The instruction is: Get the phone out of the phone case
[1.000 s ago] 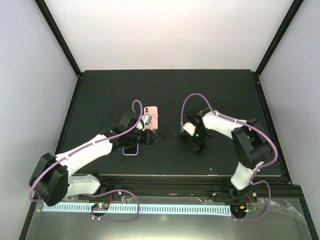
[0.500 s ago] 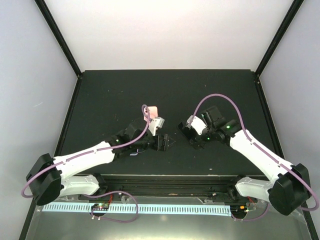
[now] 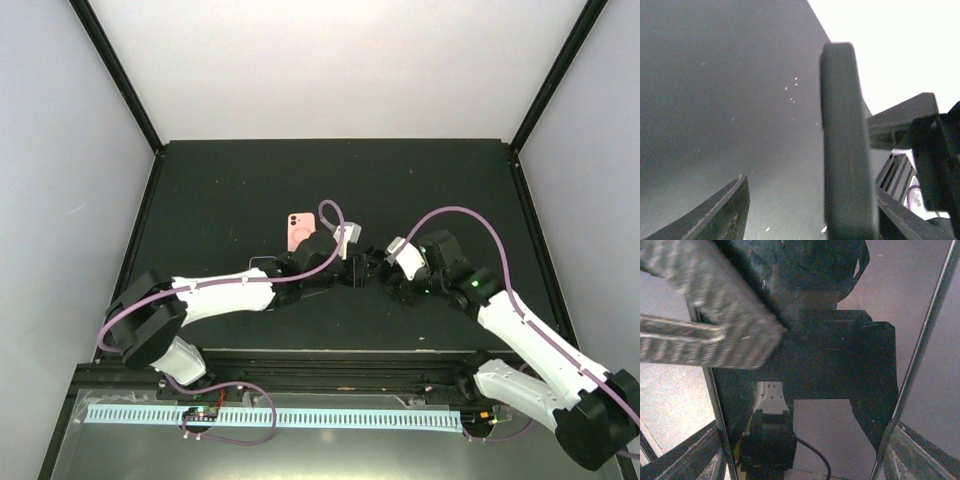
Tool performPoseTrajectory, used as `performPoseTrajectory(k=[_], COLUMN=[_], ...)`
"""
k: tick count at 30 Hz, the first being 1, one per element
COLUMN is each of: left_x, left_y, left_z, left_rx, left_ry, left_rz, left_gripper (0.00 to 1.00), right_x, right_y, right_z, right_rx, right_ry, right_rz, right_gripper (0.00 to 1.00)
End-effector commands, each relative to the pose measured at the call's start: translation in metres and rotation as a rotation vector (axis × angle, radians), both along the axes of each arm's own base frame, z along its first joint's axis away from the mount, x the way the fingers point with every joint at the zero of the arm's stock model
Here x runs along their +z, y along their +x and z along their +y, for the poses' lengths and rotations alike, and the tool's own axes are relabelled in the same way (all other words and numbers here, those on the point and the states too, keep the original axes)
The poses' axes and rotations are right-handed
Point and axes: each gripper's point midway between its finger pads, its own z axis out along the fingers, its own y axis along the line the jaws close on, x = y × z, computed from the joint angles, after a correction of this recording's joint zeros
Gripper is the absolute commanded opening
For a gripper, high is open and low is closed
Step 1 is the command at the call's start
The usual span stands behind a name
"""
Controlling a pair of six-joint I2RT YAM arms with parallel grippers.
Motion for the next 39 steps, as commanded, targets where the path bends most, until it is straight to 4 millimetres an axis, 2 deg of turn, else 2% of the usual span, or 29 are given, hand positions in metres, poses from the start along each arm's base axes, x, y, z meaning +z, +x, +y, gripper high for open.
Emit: performPoseTrajectory(k=[1, 6, 10, 12, 16, 23, 24, 26, 28, 29, 31, 33, 35, 39], left_x=[0.041, 0.044, 0.048, 0.050, 0.053, 0.062, 0.066, 0.073, 0.082, 0.087, 0.099, 0.111, 0.130, 0.149], left_y=[0.012, 0.006, 0.002, 0.003, 0.001, 0.005, 0.005, 0.004, 0.000, -0.001, -0.007, -0.014, -0.029, -0.060], left_z=[-0.024, -0.036, -0.040, -0.042, -0.043, -0.041, -0.041, -0.041, -0.035, -0.029, -0.015, 0.002, 0.022, 0.052], left_rx=[0.006, -0.044, -0.084, -0.093, -0.103, -0.090, -0.102, -0.133, -0.165, -0.182, -0.221, -0.264, -0.324, -0.433], left_ry=[-0.116, -0.204, -0.216, -0.218, -0.234, -0.233, -0.224, -0.202, -0.187, -0.181, -0.162, -0.115, -0.069, 0.015], left_rz=[-0.098, -0.094, -0.116, -0.134, -0.135, -0.175, -0.192, -0.215, -0.224, -0.230, -0.249, -0.289, -0.366, -0.489], left_gripper=[0.54, 0.40, 0.33, 0.27, 0.25, 0.06, 0.03, 0.02, 0.01, 0.02, 0.02, 0.01, 0.02, 0.02], right_x=[0.029, 0.030, 0.028, 0.027, 0.030, 0.041, 0.042, 0.046, 0.053, 0.056, 0.071, 0.083, 0.095, 0.121], right_y=[0.012, 0.014, 0.017, 0.018, 0.020, 0.017, 0.016, 0.011, 0.003, -0.001, -0.009, -0.020, -0.033, -0.068], right_z=[0.003, 0.001, 0.002, 0.001, 0.000, 0.007, 0.009, 0.015, 0.023, 0.026, 0.033, 0.039, 0.045, 0.055], right_rx=[-0.030, -0.046, -0.050, -0.052, -0.066, -0.038, -0.030, 0.007, 0.057, 0.078, 0.133, 0.188, 0.256, 0.463], right_ry=[0.105, 0.113, 0.108, 0.106, 0.104, 0.156, 0.163, 0.184, 0.212, 0.223, 0.259, 0.285, 0.314, 0.370], right_rz=[-0.141, -0.130, -0.133, -0.133, -0.145, -0.158, -0.153, -0.127, -0.095, -0.079, -0.059, -0.021, 0.024, 0.099], right_gripper=[0.01, 0.01, 0.01, 0.01, 0.01, 0.01, 0.06, 0.26, 0.63, 0.75, 0.94, 0.99, 1.00, 1.00])
